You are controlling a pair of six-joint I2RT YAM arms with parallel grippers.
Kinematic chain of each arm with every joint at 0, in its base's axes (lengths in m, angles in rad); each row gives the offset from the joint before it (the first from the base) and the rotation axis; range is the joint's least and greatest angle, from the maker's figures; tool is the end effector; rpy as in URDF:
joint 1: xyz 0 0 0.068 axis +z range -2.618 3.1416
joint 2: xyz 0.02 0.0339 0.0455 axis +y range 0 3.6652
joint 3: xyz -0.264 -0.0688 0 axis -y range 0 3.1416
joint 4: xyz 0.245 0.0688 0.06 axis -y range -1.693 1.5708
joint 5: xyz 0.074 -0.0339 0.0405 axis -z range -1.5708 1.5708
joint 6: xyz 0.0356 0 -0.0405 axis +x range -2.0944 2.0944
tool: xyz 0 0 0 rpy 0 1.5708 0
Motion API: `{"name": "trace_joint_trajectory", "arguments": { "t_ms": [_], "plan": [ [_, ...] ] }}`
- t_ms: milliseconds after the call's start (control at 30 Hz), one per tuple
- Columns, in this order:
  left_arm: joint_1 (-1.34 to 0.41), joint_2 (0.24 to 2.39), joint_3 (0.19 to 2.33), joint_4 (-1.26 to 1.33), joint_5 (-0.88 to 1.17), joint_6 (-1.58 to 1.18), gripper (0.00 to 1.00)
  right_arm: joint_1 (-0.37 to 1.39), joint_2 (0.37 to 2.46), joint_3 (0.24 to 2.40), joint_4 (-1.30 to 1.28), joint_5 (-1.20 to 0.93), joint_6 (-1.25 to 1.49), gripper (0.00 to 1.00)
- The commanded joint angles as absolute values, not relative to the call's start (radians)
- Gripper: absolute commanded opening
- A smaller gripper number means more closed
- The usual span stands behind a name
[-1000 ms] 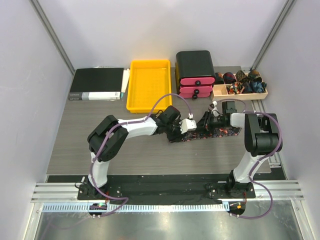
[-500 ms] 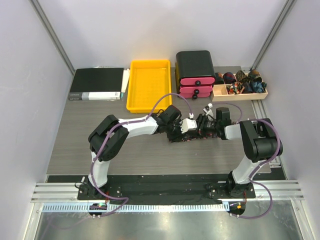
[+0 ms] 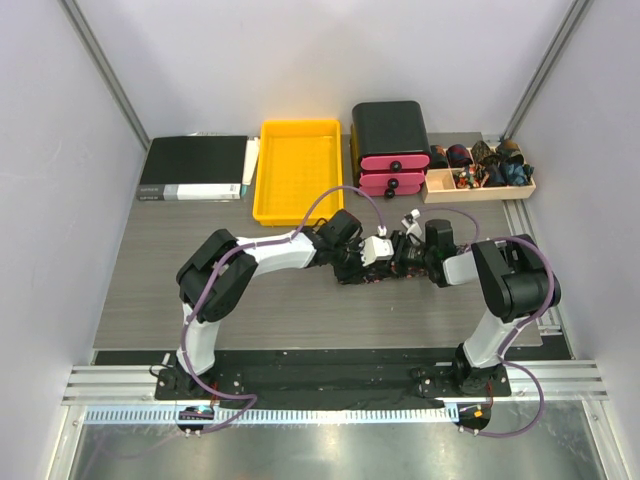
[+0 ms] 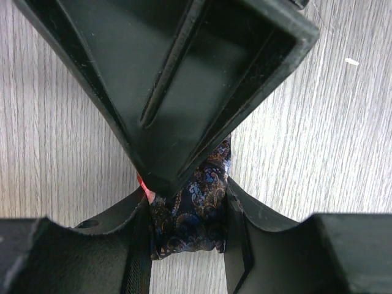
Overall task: Roll the ties
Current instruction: Roll the tie at the center of the board.
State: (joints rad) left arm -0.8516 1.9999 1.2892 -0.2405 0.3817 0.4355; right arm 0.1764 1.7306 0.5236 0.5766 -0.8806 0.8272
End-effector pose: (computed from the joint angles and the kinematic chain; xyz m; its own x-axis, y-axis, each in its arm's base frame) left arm 0.2646 -0.3223 0.1521 -0.1316 0.7446 -0.6544 0.9885 0.1484 -0.0300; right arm 0.2741 0.0767 0.1095 -0.9264 0.3109 -0.2123 -0.0636 0.4265 0.9023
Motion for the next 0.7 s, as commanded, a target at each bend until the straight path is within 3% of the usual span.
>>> {"name": "trace_joint_trajectory", "arguments": {
  "t_ms": [0, 133, 333, 467, 567, 667],
  "plan": [
    [-0.847, 2.1, 1.229, -0.446, 0.36, 0.419, 0.1, 0.186, 1.738, 0.515, 0.62, -0.854, 0.815, 0.38],
    [-0.847, 2.102, 1.229, -0.442, 0.364, 0.416, 0.1, 0.201, 1.758, 0.523, 0.608, -0.859, 0.807, 0.37],
    [-0.841, 2.103, 1.23, -0.439, 0.36, 0.411, 0.11, 0.202, 1.802, 0.538, 0.588, -0.88, 0.805, 0.26],
    [-0.836, 2.103, 1.23, -0.44, 0.368, 0.402, 0.12, 0.202, 1.827, 0.548, 0.574, -0.887, 0.804, 0.02],
    [-0.833, 2.094, 1.226, -0.437, 0.371, 0.397, 0.14, 0.201, 1.842, 0.56, 0.551, -0.882, 0.796, 0.01],
    [-0.822, 2.069, 1.212, -0.425, 0.383, 0.393, 0.25, 0.192, 1.856, 0.566, 0.531, -0.874, 0.79, 0.01]
  ]
}}
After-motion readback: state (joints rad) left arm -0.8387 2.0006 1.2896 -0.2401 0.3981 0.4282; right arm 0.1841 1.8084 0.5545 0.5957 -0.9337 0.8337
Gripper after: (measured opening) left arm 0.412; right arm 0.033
